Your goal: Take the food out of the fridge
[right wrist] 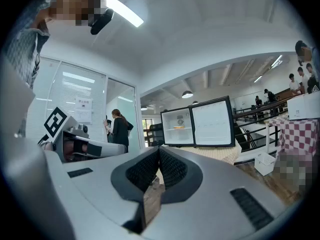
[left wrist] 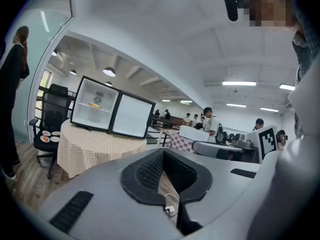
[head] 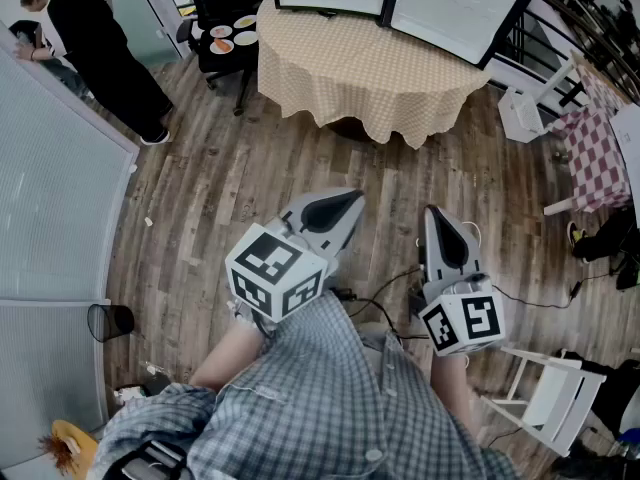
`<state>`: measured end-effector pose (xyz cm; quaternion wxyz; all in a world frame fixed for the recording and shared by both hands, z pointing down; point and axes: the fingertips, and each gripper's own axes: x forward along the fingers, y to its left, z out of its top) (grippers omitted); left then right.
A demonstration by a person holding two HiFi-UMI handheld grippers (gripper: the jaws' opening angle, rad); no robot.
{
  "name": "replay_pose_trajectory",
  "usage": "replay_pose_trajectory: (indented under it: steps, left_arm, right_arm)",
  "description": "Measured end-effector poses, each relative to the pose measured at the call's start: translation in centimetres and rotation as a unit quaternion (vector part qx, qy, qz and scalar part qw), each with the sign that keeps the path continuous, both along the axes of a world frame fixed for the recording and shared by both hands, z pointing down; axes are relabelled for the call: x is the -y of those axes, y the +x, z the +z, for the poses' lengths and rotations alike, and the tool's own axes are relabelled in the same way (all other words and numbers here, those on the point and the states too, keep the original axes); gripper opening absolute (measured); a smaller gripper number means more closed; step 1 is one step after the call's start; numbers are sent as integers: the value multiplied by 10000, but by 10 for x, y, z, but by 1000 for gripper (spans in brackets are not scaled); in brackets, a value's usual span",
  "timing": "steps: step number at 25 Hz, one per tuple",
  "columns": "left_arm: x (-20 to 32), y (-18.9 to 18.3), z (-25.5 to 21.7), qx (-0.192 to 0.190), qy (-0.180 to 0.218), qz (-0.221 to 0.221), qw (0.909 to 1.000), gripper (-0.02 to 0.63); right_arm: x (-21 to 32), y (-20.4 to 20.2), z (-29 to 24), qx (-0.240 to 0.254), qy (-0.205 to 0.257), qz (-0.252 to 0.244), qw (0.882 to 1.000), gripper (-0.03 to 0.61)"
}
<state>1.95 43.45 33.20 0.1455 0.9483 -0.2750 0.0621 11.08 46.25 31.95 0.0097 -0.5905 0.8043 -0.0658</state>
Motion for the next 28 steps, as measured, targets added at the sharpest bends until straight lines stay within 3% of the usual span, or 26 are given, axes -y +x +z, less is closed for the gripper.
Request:
replay_pose_trajectory:
  steps: [28]
  left_arm:
    - [8, -34, 4, -145, 47, -124, 9998, 6]
  right_arm:
    - [-3, -21, 10, -238, -131, 211, 9994, 9]
